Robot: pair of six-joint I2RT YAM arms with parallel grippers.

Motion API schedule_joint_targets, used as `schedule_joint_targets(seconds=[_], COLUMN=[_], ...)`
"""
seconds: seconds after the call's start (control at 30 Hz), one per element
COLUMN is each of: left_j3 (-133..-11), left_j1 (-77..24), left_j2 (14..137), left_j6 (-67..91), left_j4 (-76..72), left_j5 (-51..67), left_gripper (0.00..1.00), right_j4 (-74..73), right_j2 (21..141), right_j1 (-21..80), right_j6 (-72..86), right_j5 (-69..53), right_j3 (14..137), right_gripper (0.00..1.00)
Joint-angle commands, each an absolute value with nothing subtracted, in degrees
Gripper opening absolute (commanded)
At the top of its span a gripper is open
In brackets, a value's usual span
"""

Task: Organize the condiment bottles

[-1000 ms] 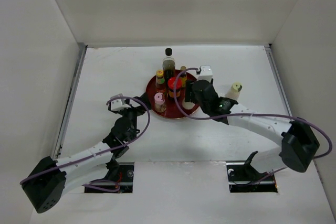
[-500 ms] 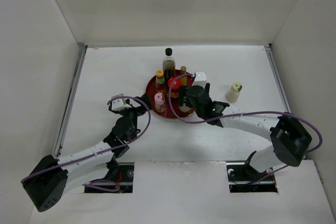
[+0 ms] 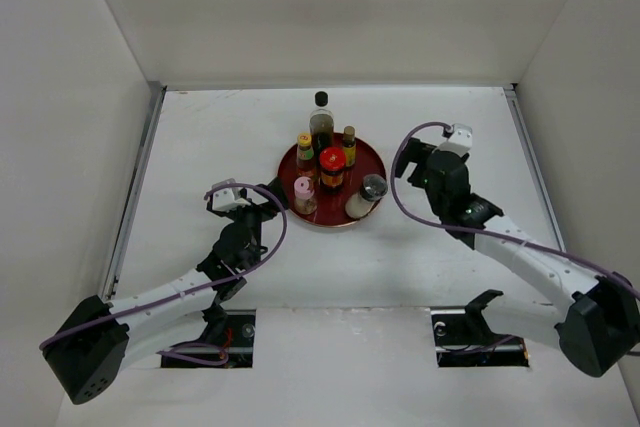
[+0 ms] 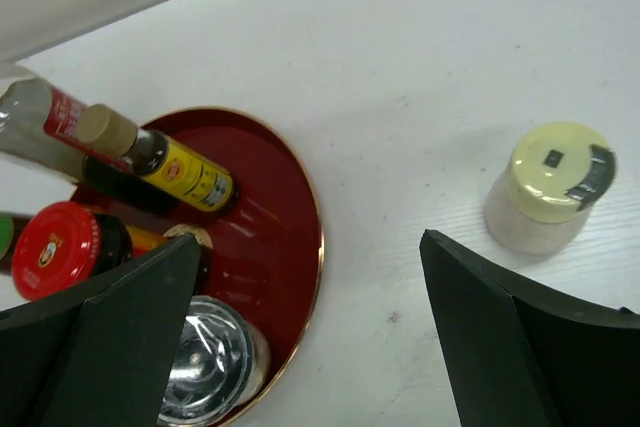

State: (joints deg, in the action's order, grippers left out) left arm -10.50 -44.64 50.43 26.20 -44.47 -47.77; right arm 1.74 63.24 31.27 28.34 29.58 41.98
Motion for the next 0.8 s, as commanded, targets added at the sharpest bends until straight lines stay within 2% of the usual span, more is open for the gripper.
schedule_joint_targets(seconds=[0.0,0.13,0.3,0.5,0.63,0.77], left_j3=[-10.63,-10.63,-10.81,-10.90,-10.99,-10.99], left_j1=[-44.51,-44.43,-44.78,-44.87,-44.95,-44.95], left_j2=[49.66,49.92,50.45,50.54,50.89,50.89], left_j6=[26.89,26.89,26.89,26.98,26.98,27.07], left_j4=[-47.29,-47.37,-47.37,-47.37,-47.37,-47.37], left_j5=[-47.37,-47.37,-47.37,-47.20,-47.11,-46.93], left_gripper=[1.00,1.00,1.00,1.00,1.00,1.00], right_j4=[4.30,4.57,3.96,-2.27,-7.37,-8.96], right_j2=[64.41,68.90,67.24,64.33,68.45,76.10], right_j1=[31.68,35.01,35.55,28.80,23.44,18.51], right_j6=[29.79,30.76,30.15,27.87,27.60,26.63], right_j5=[24.97,25.57,26.63,33.82,38.66,37.27], right_j3=[42.01,43.15,42.36,43.76,46.92,50.00], right_gripper=[0.98,0.97,0.97,1.00,1.00,1.00])
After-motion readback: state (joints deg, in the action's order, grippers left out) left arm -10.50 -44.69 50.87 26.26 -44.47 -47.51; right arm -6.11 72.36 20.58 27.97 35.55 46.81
